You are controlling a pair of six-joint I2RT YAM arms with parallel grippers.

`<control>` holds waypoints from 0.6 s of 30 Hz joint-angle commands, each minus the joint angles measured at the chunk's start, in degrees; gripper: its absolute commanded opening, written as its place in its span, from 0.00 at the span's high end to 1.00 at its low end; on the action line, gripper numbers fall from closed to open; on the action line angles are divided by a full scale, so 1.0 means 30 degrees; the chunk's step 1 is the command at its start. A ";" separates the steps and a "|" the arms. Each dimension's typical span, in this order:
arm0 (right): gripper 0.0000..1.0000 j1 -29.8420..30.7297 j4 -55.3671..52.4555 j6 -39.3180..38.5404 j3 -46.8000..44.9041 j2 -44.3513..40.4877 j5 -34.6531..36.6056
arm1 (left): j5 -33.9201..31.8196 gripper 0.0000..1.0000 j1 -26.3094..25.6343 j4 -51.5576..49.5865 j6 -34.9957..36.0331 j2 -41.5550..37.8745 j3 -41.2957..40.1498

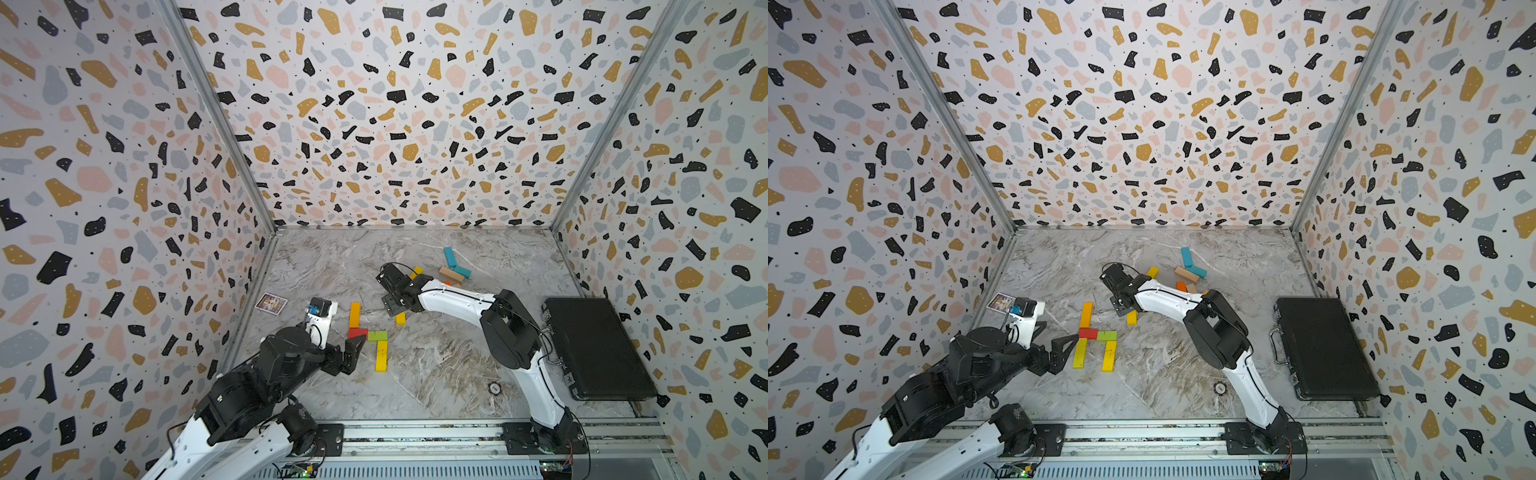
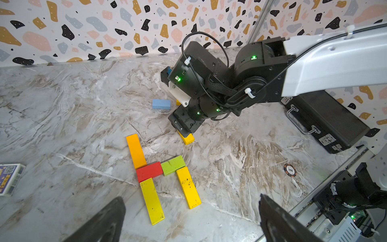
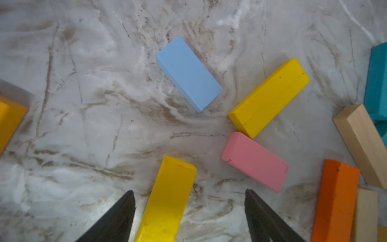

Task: Assemble the letter h with building blocks
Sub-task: Adjust the building block at the center of the board.

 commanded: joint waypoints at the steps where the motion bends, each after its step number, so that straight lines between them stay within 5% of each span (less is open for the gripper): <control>1: 0.17 -0.0036 -0.1355 -0.0580 0.1236 0.0327 0.1069 | -0.0027 0.01 0.0119 0.0624 0.0232 0.0031 -0.0248; 18: 0.18 -0.0031 -0.1820 -0.0804 0.2460 0.1750 0.1495 | -0.0168 0.01 0.0136 0.0488 0.0254 -0.0032 -0.0281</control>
